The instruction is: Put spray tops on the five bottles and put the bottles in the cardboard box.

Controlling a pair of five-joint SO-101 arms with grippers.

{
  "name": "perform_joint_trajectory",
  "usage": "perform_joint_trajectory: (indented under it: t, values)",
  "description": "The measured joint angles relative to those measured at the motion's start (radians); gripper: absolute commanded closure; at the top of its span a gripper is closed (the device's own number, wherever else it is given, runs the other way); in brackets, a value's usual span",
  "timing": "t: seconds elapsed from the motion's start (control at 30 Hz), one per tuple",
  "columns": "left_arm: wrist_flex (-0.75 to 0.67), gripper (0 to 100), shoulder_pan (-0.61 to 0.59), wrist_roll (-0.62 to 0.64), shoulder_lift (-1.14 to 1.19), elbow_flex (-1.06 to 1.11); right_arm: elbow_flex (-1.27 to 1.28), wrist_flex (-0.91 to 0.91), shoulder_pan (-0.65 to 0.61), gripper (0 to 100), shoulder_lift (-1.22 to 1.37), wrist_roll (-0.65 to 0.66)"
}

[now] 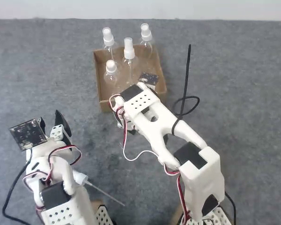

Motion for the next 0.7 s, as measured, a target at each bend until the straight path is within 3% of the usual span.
perform_joint_trajectory:
  t: [0.7]
  values:
    - [0.000,84,0.002,0.000,0.000,0.000,0.046,0.098,0.005,63.7,0.000,0.089]
